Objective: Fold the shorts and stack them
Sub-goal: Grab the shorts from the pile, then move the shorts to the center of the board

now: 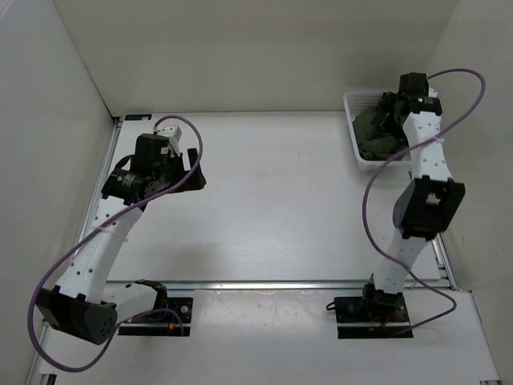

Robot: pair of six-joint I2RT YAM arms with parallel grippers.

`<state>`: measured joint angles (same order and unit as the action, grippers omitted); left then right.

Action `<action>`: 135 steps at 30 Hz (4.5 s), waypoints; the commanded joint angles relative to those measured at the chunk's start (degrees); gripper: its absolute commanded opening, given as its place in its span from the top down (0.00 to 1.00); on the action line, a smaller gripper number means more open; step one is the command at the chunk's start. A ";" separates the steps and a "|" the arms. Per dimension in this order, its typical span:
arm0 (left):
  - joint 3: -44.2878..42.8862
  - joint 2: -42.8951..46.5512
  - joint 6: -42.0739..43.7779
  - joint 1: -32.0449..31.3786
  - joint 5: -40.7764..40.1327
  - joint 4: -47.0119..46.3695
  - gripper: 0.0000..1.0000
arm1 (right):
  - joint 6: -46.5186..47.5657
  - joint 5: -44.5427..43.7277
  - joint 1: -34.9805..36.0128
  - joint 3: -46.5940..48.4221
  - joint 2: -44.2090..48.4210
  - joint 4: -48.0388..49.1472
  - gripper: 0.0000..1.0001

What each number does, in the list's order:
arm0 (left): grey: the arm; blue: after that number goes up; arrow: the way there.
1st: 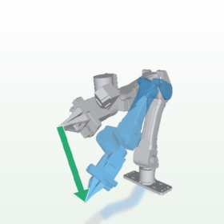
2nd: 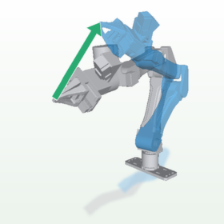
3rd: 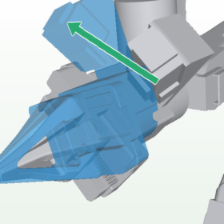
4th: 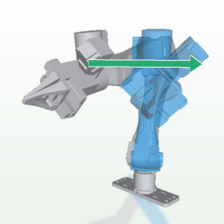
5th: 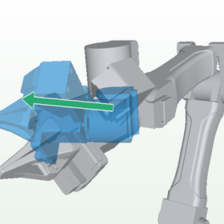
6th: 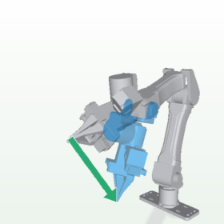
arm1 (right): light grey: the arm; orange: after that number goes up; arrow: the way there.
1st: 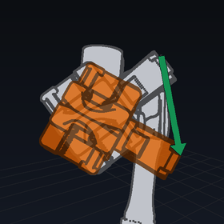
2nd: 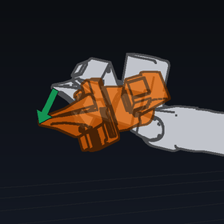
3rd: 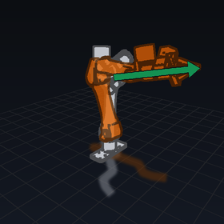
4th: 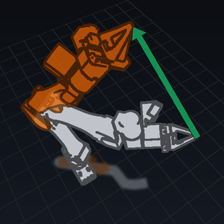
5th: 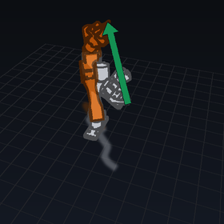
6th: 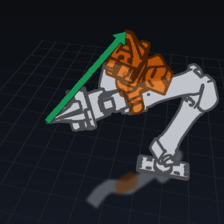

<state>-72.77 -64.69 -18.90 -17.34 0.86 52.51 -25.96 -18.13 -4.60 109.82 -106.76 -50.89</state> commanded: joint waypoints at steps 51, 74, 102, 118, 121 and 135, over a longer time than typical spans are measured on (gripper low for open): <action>-11.07 -1.85 -4.75 1.08 -8.60 16.57 0.00 | 2.83 14.65 35.90 10.42 11.85 7.04 0.84; 30.41 4.05 -20.48 -4.19 17.76 -0.29 0.00 | -14.91 10.58 50.83 -35.55 22.47 5.28 0.01; -61.39 -46.56 -8.35 -21.36 17.95 14.83 0.00 | -15.62 -2.80 32.37 -40.81 52.70 -7.74 0.02; 3.77 -23.45 -11.61 -0.78 13.46 -1.70 0.04 | -14.32 4.78 70.84 -33.38 16.96 6.16 0.03; 3.17 -28.01 -9.15 2.21 17.32 -4.17 0.04 | -10.10 1.45 74.81 -27.14 7.99 5.64 0.03; -8.95 -45.34 -6.24 1.96 27.43 -5.58 0.77 | -12.44 -6.12 74.66 -28.60 -5.83 7.31 0.82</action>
<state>-77.58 -110.50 -26.17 -14.37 25.19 48.25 -36.75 -19.51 71.00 81.84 -112.44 -42.00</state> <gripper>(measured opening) 0.299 0.218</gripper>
